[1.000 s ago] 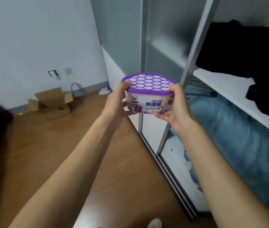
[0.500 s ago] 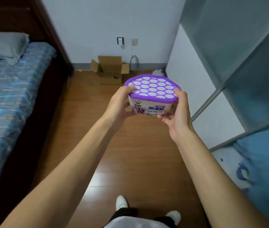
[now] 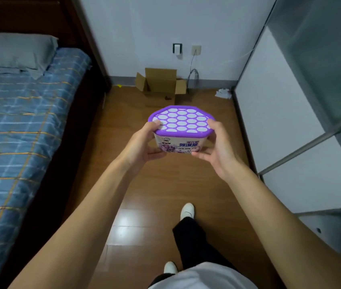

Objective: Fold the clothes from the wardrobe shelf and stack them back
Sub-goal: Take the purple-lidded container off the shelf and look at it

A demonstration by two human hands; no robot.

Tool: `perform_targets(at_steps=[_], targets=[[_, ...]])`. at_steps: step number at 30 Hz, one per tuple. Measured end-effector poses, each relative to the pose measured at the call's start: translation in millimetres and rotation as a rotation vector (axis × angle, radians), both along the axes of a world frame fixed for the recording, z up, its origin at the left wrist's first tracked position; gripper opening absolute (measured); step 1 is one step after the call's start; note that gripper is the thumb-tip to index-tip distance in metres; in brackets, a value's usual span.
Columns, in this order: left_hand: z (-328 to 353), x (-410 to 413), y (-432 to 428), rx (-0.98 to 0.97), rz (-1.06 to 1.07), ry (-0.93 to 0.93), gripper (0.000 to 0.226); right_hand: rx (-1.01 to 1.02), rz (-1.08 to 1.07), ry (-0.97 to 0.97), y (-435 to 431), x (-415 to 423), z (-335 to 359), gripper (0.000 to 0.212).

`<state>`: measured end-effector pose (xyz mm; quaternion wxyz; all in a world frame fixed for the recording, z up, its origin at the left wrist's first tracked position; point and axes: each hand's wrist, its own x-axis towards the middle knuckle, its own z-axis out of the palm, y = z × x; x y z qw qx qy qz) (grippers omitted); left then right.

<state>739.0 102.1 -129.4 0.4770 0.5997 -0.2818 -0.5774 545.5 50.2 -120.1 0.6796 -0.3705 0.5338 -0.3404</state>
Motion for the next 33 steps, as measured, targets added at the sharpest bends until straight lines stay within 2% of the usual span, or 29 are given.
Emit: perform_targets(at_steps=[4,8,15,19,26,30,33], targets=[[-8,29,-66,0.004,0.075,0.004,0.027,-0.045,0.109,0.007,-75,30,-14,0.042],[-16,65,-134,0.023,0.121,0.035,0.031,-0.034,0.208,0.040,-152,60,-19,0.051],[-22,129,-231,0.010,0.192,0.046,0.048,0.013,0.257,0.010,-257,133,-20,0.039],[-39,187,-288,0.038,0.228,0.066,0.048,0.062,0.258,-0.011,-318,192,-31,0.041],[-57,291,-406,0.064,0.119,0.072,0.040,0.059,0.176,0.035,-421,288,-50,0.041],[-55,336,-469,0.077,0.048,0.070,0.055,0.088,0.101,0.015,-476,324,-49,0.049],[-58,357,-515,0.081,-0.005,0.061,0.055,0.121,0.031,-0.020,-516,337,-50,0.047]])
